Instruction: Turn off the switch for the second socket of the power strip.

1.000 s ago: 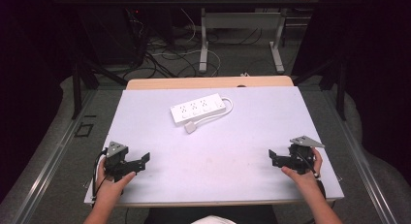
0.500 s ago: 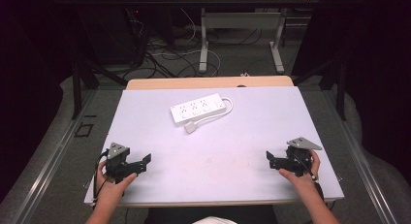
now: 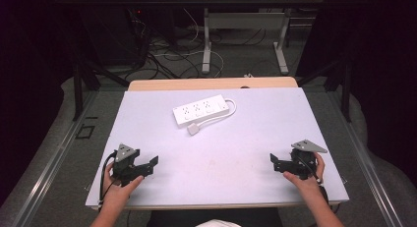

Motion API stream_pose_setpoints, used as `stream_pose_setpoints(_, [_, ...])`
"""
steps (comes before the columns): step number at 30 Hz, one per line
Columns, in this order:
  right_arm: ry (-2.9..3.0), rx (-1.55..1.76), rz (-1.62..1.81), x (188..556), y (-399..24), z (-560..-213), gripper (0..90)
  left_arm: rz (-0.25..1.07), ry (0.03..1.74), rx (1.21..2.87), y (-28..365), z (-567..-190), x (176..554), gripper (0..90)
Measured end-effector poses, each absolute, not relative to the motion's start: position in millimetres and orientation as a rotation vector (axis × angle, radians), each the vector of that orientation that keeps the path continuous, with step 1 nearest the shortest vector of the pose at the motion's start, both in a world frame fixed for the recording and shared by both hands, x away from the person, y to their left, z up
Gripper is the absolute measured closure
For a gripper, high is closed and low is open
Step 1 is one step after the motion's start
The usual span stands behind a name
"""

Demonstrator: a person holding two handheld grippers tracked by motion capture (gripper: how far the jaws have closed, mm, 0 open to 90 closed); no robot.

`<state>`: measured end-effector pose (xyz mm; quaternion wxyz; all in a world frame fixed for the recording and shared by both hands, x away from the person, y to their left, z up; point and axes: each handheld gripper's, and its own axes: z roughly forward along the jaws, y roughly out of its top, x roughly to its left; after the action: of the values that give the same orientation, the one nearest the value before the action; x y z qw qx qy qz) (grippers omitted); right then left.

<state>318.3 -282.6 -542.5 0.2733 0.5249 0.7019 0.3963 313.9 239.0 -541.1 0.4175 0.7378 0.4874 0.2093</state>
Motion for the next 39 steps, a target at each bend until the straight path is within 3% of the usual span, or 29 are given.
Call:
stream_pose_setpoints(14, [1.89,1.426,1.069,315.6,-286.1,-542.0,3.5,0.542,1.11,1.92,226.3,-543.9,317.9,24.7])
stream_pose_setpoints(39, [1.879,1.43,1.076,315.5,-285.0,-543.4,6.3,0.46,1.135,1.932,220.4,-542.5,331.6,29.9])
